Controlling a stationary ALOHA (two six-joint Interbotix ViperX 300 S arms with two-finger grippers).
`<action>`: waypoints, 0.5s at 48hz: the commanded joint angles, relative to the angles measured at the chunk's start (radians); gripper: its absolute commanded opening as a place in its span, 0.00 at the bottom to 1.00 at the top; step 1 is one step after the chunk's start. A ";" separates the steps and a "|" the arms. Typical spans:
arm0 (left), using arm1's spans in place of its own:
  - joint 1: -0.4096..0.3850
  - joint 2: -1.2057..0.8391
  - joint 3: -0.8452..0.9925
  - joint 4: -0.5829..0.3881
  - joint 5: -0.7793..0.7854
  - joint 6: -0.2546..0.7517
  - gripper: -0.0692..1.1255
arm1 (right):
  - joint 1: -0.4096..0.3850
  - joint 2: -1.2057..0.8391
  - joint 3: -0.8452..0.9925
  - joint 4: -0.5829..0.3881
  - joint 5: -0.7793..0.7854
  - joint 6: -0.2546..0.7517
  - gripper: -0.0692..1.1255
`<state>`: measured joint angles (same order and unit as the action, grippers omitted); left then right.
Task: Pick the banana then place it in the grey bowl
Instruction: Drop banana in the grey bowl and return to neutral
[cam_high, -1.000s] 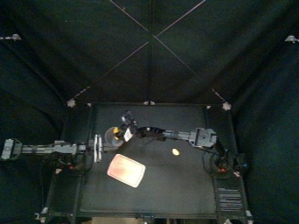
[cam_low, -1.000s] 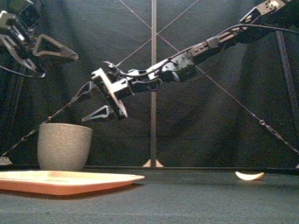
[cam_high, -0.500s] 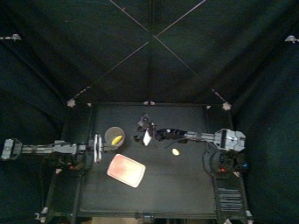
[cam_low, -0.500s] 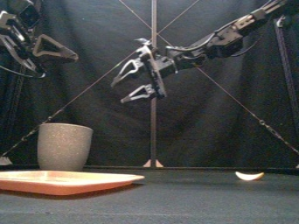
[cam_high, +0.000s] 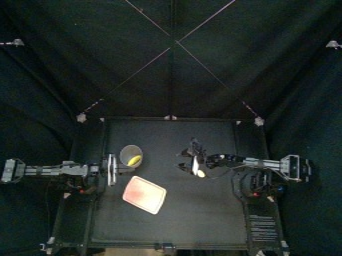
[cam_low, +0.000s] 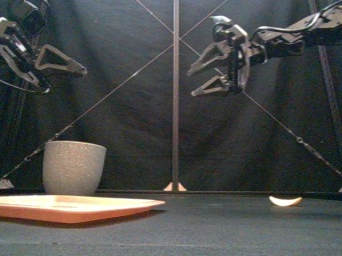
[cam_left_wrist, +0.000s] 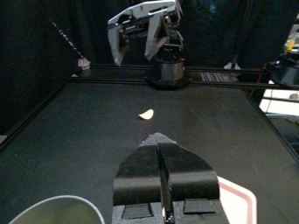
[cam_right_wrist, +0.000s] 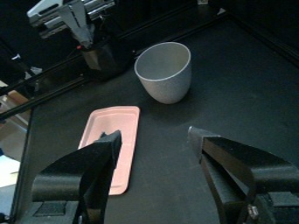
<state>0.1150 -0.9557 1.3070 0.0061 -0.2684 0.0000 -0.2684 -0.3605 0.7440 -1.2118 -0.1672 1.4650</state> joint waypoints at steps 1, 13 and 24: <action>0.014 0.002 -0.006 -0.038 -0.005 -0.002 0.05 | 0.003 -0.109 0.044 0.006 -0.003 -0.002 0.85; 0.037 0.000 -0.003 -0.152 -0.015 0.006 0.05 | 0.035 -0.207 0.127 0.021 -0.006 0.000 0.85; 0.037 0.000 -0.011 -0.146 -0.032 0.003 0.05 | 0.044 -0.236 0.184 0.091 -0.008 0.018 0.85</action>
<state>0.1488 -0.9572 1.3208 -0.1411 -0.2899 0.0031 -0.2240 -0.5829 0.9219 -1.1597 -0.1703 1.4772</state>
